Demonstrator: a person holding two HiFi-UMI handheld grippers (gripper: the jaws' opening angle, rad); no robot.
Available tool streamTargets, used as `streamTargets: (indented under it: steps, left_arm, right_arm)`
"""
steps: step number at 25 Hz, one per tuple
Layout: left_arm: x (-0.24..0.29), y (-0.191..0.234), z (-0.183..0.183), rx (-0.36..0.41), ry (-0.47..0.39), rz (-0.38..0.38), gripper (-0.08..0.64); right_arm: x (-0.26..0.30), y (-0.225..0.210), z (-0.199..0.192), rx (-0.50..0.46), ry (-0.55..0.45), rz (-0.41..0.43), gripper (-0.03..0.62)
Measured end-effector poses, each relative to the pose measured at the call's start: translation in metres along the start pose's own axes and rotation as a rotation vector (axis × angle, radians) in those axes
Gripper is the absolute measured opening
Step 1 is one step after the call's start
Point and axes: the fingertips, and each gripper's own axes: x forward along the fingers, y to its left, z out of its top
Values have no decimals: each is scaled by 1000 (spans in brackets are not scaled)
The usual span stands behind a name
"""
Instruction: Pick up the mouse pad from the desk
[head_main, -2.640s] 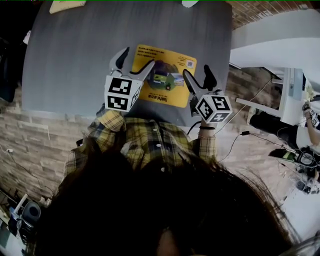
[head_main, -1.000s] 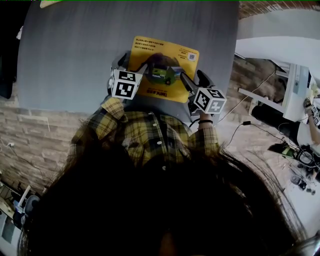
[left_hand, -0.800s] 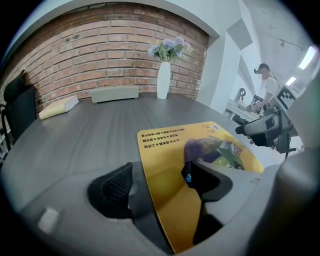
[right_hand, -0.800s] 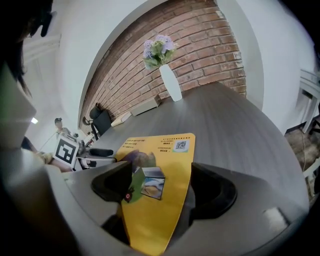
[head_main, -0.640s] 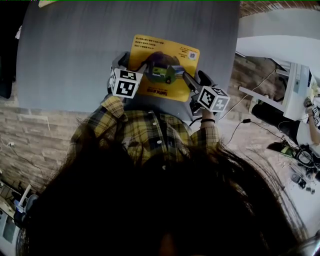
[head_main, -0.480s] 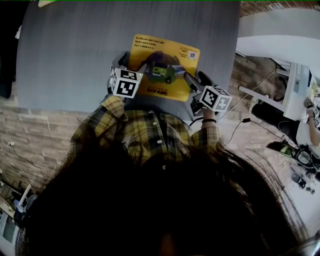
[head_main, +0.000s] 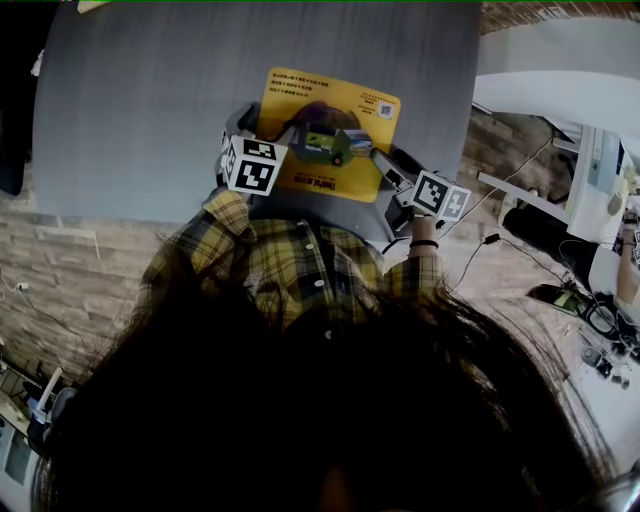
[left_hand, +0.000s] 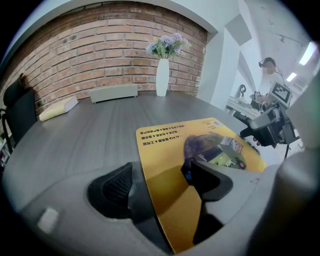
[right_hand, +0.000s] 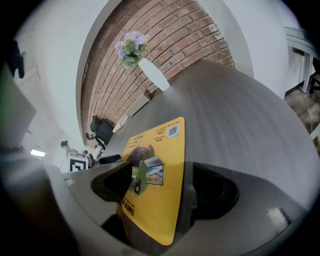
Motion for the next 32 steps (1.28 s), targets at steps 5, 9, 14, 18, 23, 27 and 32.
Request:
streamTargets:
  steps: [5,9,14,18,23,27,32]
  left_arm:
    - [0,0,0,-1,-2,0,376]
    - [2,-1,0,-3,-8,-2,376]
    - [1,-1,0,-3,-3,-2,376]
    - [1,-1,0,-2,-4,-3,376]
    - [0,0,0,-2,-4,-4,376]
    - [0,0,0,-4,-5,-4,376]
    - [2,-2,1,-2,-7,-6,376]
  right_arm:
    - [2,5,-6,47,83,26,368]
    - [5,9,-12,71,180,30,368]
    - [8,10,-18,112,266,35,368]
    - [6,9,-15,147,278,75,365]
    - [6,9,-13,152,256,98,344]
    - [5,9,-19,200,321,105,339]
    - [6,14,-26,234,385,164,334]
